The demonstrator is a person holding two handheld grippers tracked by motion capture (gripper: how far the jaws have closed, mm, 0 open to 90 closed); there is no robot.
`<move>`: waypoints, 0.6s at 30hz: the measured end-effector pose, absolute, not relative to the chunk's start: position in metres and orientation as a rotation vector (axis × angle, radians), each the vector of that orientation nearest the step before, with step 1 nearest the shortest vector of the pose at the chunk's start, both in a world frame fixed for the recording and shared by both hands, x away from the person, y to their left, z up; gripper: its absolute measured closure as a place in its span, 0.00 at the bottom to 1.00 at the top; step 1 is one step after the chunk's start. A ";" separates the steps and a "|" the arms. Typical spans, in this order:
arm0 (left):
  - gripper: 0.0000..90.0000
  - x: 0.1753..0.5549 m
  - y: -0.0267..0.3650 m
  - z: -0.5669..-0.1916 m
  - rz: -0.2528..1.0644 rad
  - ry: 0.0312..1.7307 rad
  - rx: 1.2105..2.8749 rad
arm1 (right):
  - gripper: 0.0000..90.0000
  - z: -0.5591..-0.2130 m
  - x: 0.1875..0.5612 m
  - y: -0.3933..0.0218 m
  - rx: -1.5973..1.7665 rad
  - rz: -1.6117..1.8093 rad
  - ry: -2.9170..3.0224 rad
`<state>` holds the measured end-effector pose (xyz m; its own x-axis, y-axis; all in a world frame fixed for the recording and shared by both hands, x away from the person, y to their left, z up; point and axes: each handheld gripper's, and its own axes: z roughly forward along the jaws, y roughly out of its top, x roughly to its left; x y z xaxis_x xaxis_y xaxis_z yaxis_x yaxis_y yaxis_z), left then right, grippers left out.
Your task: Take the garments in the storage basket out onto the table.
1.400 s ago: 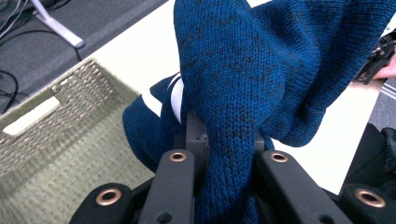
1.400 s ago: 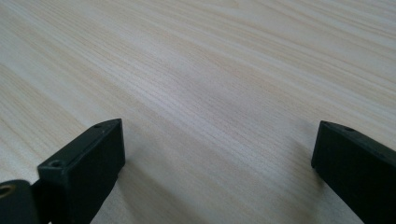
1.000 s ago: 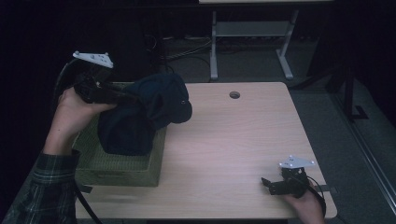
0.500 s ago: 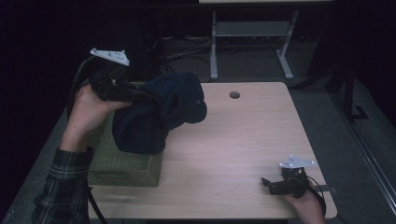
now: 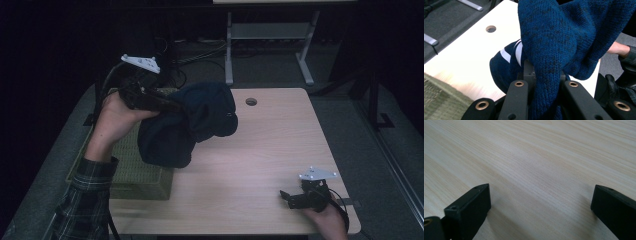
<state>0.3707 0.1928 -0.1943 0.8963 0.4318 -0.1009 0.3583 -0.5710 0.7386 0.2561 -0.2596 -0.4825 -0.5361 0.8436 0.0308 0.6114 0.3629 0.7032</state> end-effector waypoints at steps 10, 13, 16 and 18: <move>0.89 0.374 0.165 -0.209 0.069 0.525 2.254 | 0.03 -0.483 0.256 -0.260 1.279 0.966 2.294; 0.89 0.375 0.156 -0.215 0.061 0.507 2.259 | 0.03 -0.483 0.256 -0.260 1.279 0.966 2.294; 0.89 0.376 0.147 -0.222 0.041 0.504 2.255 | 0.03 -0.483 0.256 -0.260 1.279 0.966 2.294; 0.89 0.377 0.142 -0.226 0.029 0.500 2.258 | 0.03 -0.483 0.256 -0.260 1.279 0.966 2.294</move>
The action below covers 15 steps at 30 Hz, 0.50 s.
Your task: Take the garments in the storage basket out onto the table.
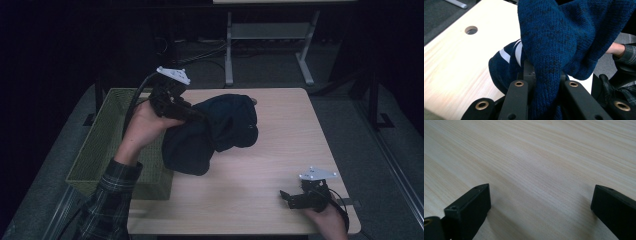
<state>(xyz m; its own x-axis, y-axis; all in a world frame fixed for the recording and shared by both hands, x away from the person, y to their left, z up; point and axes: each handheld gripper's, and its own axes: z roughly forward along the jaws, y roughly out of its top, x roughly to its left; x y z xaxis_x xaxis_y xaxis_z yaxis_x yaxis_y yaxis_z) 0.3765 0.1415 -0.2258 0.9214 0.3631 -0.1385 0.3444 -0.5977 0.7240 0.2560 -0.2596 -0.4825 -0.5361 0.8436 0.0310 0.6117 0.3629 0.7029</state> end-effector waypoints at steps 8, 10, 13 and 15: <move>0.89 0.377 0.119 -0.243 0.000 0.487 2.264 | 0.03 -0.482 0.256 -0.259 1.281 0.965 2.293; 0.89 0.378 0.116 -0.245 -0.002 0.485 2.266 | 0.03 -0.482 0.256 -0.259 1.283 0.967 2.294; 0.89 0.378 0.108 -0.253 -0.024 0.483 2.257 | 0.03 -0.482 0.256 -0.259 1.283 0.967 2.294; 0.89 0.378 0.106 -0.255 -0.030 0.487 2.251 | 0.03 -0.482 0.256 -0.259 1.281 0.968 2.294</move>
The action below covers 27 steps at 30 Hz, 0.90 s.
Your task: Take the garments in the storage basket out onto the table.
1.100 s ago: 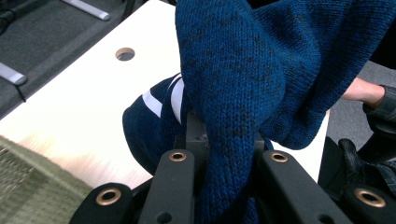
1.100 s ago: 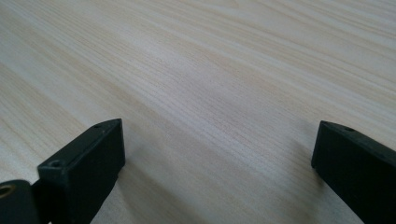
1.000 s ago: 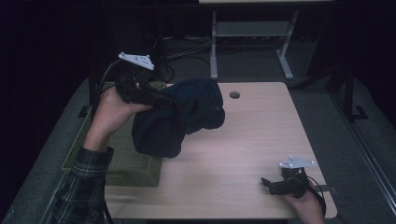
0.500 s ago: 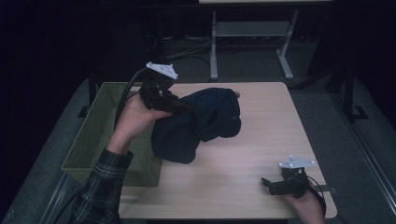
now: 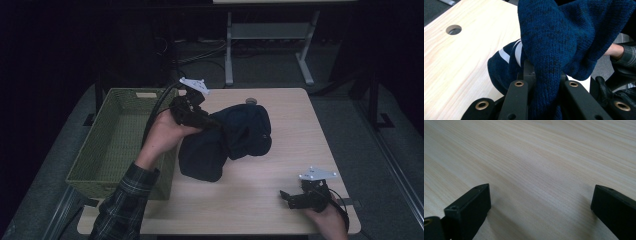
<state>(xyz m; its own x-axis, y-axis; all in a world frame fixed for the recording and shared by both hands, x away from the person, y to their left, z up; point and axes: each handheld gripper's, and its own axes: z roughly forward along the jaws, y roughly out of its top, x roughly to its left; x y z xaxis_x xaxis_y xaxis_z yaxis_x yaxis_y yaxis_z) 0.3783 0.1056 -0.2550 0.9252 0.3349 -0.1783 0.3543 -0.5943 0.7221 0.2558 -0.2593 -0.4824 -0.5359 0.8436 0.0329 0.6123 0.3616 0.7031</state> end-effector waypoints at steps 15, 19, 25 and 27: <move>0.89 0.384 0.077 -0.292 -0.069 0.499 2.260 | 0.03 -0.483 0.256 -0.259 1.269 0.973 2.301; 0.89 0.385 0.070 -0.302 -0.083 0.510 2.266 | 0.03 -0.483 0.256 -0.259 1.267 0.974 2.302; 0.89 0.389 0.055 -0.323 -0.120 0.518 2.283 | 0.03 -0.483 0.256 -0.259 1.266 0.974 2.303; 0.89 0.390 0.053 -0.326 -0.133 0.522 2.279 | 0.03 -0.483 0.256 -0.259 1.265 0.974 2.303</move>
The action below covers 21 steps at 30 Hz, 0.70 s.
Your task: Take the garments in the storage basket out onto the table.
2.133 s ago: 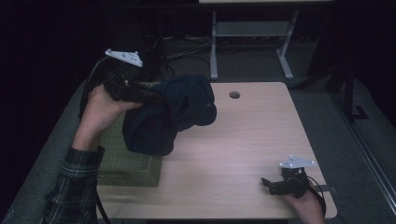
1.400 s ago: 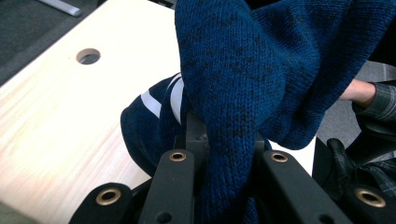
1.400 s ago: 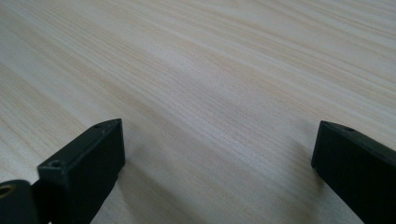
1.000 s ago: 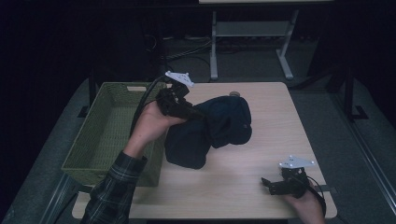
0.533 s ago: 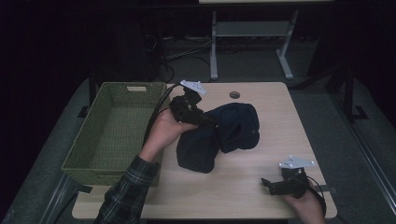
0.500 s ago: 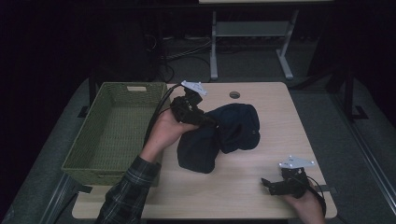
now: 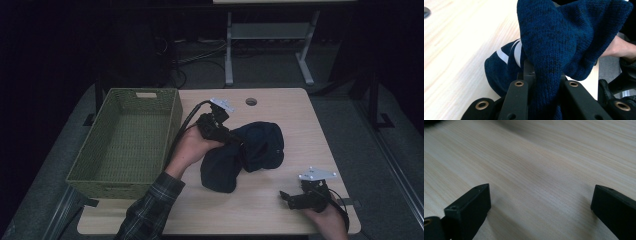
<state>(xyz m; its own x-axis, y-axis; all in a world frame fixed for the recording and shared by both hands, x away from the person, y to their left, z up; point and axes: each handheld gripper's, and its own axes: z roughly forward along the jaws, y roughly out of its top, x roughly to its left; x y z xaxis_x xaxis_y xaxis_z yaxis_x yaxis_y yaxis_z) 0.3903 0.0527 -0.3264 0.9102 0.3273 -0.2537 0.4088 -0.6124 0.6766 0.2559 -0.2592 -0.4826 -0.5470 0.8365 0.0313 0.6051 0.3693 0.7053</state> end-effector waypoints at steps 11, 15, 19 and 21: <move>0.89 0.404 0.043 -0.369 -0.228 0.578 2.281 | 0.03 -0.483 0.256 -0.259 1.265 0.973 2.306; 0.89 0.408 0.044 -0.380 -0.244 0.601 2.278 | 0.03 -0.483 0.256 -0.259 1.266 0.974 2.306; 0.89 0.410 0.046 -0.389 -0.235 0.629 2.286 | 0.03 -0.483 0.256 -0.259 1.265 0.973 2.306; 0.89 0.411 0.048 -0.394 -0.236 0.647 2.287 | 0.03 -0.483 0.256 -0.259 1.265 0.973 2.306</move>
<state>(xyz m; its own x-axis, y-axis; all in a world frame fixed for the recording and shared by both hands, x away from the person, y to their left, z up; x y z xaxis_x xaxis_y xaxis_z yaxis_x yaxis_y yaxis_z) 0.4109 0.0476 -0.3940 0.8562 0.3810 -0.3490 0.5162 -0.6025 0.6087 0.2559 -0.2592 -0.4827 -0.5482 0.8357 0.0322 0.6060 0.3704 0.7040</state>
